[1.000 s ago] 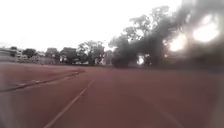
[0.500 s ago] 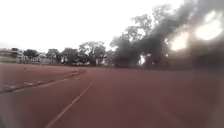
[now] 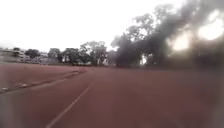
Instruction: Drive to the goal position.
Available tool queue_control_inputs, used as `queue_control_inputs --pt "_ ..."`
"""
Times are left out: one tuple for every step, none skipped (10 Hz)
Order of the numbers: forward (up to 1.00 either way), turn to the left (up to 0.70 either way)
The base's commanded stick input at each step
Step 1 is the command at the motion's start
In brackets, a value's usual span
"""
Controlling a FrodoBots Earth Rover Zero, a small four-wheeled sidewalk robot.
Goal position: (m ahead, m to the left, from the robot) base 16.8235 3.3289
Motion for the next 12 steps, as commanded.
queue_control_inputs --pt "0.7 0.31" --pt "0.7 0.12" --pt "0.7 0.0" --pt "0.7 0.0" --pt "0.7 0.0" --pt "0.7 0.0" --pt "0.7 0.0" --pt "0.7 0.0" --pt "0.7 0.0" --pt "0.7 0.0" --pt "0.7 0.0" --pt "0.7 0.0"
